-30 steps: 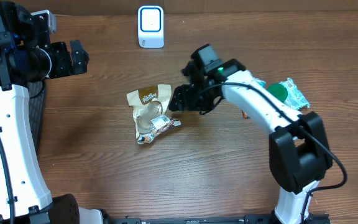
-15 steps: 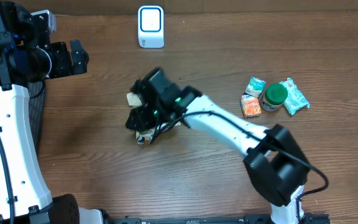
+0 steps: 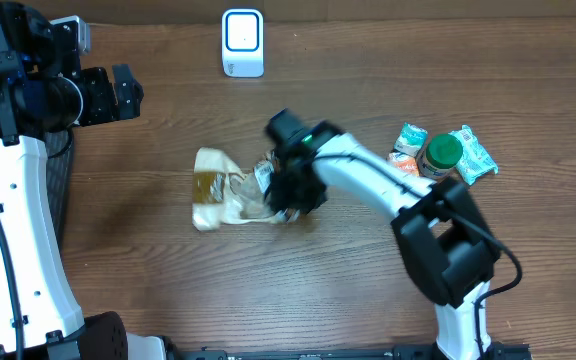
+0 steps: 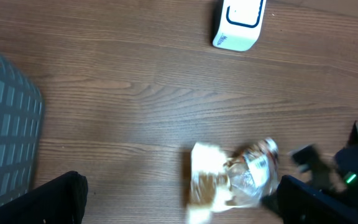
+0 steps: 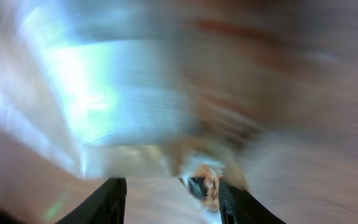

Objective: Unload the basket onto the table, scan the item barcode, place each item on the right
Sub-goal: 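Reach the right gripper to the PanTree bag and grasp it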

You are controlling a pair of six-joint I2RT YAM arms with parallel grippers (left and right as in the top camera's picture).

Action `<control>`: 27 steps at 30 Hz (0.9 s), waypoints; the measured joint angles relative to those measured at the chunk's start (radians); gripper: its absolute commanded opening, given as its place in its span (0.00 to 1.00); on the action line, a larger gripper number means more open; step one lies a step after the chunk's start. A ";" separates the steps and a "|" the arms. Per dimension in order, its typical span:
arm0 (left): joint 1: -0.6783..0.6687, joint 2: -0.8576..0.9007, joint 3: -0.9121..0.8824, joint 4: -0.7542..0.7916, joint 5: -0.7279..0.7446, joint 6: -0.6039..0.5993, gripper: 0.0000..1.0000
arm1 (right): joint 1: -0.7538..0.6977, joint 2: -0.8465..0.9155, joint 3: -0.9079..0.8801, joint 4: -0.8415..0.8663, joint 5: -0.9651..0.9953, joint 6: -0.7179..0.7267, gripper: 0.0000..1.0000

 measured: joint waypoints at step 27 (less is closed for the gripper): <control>0.000 0.000 0.000 0.000 0.000 0.000 1.00 | -0.023 -0.003 0.201 -0.030 -0.024 0.049 0.08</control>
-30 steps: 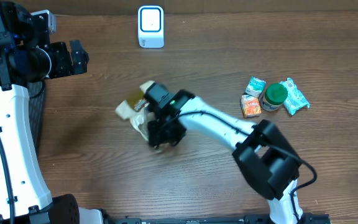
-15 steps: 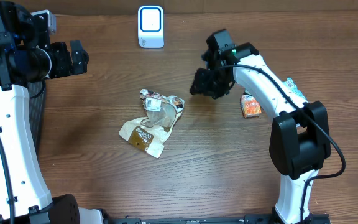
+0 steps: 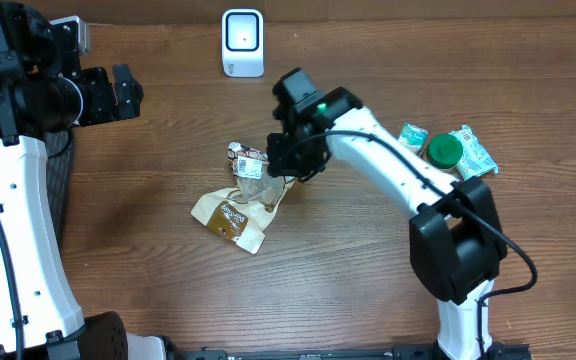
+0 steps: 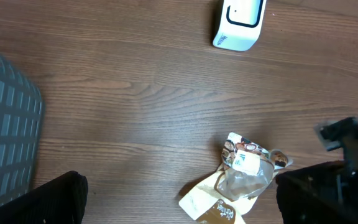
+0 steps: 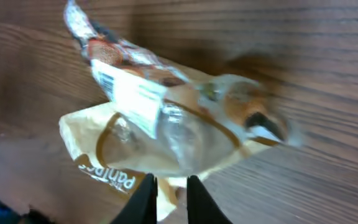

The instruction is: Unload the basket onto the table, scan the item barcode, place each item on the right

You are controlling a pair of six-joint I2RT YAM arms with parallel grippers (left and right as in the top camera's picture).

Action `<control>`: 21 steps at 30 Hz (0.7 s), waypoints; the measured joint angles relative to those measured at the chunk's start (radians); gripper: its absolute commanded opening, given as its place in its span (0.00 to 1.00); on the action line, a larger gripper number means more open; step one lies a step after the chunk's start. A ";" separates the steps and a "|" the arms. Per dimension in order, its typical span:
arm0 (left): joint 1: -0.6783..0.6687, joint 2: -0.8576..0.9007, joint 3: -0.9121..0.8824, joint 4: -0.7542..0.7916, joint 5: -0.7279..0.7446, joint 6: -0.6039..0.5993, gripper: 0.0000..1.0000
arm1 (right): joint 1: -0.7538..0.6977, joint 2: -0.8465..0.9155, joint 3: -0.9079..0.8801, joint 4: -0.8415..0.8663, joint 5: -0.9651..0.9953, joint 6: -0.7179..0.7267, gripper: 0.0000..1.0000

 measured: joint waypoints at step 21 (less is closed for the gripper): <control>0.000 0.000 0.000 0.000 0.000 0.000 0.99 | 0.093 0.147 0.002 0.238 0.097 0.106 0.09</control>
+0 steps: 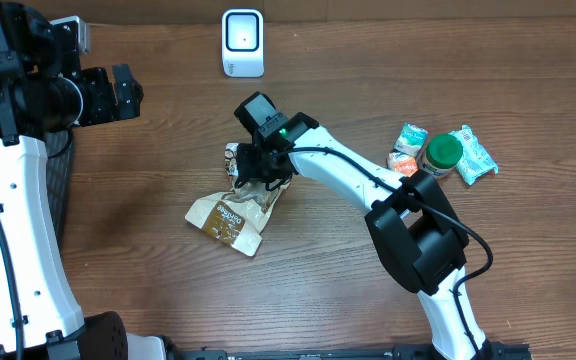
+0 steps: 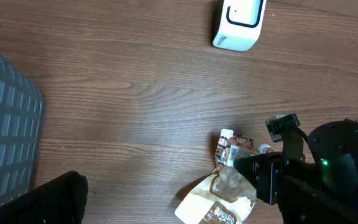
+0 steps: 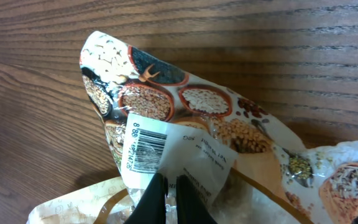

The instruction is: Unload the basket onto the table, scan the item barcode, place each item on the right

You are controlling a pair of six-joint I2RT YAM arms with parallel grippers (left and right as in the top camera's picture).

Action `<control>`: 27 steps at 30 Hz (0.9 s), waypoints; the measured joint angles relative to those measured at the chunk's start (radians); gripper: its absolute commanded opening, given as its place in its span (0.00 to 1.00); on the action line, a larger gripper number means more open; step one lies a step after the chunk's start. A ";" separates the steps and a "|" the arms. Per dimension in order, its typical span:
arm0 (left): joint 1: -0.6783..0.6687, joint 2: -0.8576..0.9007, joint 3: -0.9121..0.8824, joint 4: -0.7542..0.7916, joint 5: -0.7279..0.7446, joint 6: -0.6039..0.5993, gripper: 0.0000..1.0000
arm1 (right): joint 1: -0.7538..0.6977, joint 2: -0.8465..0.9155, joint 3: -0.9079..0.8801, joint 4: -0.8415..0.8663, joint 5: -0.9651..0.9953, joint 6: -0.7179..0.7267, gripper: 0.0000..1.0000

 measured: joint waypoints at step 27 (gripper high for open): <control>0.000 0.000 0.000 0.000 0.000 0.000 0.99 | -0.337 -0.245 0.494 -0.802 0.029 -0.245 0.54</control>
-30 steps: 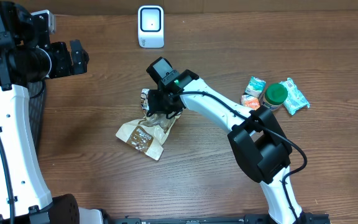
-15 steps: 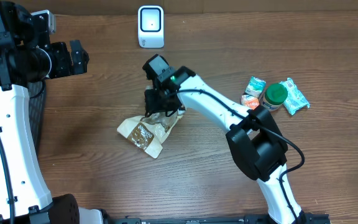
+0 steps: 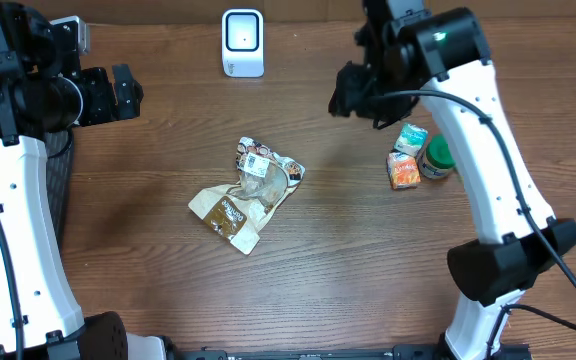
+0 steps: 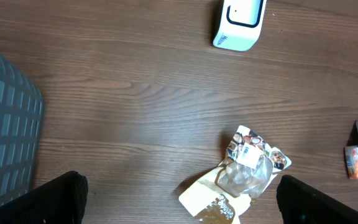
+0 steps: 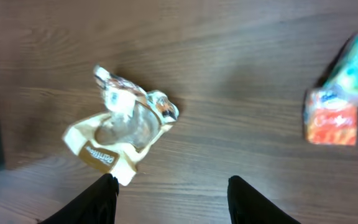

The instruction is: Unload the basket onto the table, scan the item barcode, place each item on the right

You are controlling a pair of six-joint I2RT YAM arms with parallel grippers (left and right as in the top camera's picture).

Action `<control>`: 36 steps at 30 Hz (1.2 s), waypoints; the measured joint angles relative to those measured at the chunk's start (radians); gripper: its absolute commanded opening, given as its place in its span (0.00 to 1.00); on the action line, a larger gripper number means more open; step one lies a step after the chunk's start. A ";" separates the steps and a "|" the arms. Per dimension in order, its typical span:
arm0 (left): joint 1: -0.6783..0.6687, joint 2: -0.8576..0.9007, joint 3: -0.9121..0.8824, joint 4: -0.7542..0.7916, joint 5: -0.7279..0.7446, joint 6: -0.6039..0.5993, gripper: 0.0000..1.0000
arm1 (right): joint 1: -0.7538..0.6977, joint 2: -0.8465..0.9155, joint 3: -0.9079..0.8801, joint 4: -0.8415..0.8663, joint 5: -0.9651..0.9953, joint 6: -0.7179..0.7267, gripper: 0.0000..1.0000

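The item, a tan and clear pouch of pulses (image 3: 247, 192), lies alone on the wooden table with its white barcode label (image 3: 258, 157) facing up at its far end. The pouch also shows in the left wrist view (image 4: 244, 177) and the right wrist view (image 5: 122, 129). The white scanner (image 3: 242, 42) stands at the back edge, well beyond the pouch. My right gripper (image 3: 353, 95) hangs high, to the right of the pouch, open and empty (image 5: 179, 202). My left gripper (image 3: 123, 92) stays at the far left, open and empty (image 4: 179, 202).
An orange packet (image 3: 402, 170), a green-lidded jar (image 3: 436, 158) and a teal packet (image 3: 411, 137) sit together at the right, under my right arm. A grey grid basket (image 4: 5, 137) stands off the table's left side.
My right gripper was shut low at the pouch's labelled end; now it is open, high up and off to the right. The pouch rests free on the table, label up.
At first my right gripper was down on the right end of the pouch, which lay flat. Then the pouch stood turned, its labelled end up and toward the scanner. The gripper was then at the label; now it has let go and is away from the pouch.
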 measured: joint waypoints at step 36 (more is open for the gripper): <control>0.000 0.000 0.000 0.000 0.000 0.000 1.00 | 0.169 0.085 -0.824 0.954 -0.148 0.286 0.51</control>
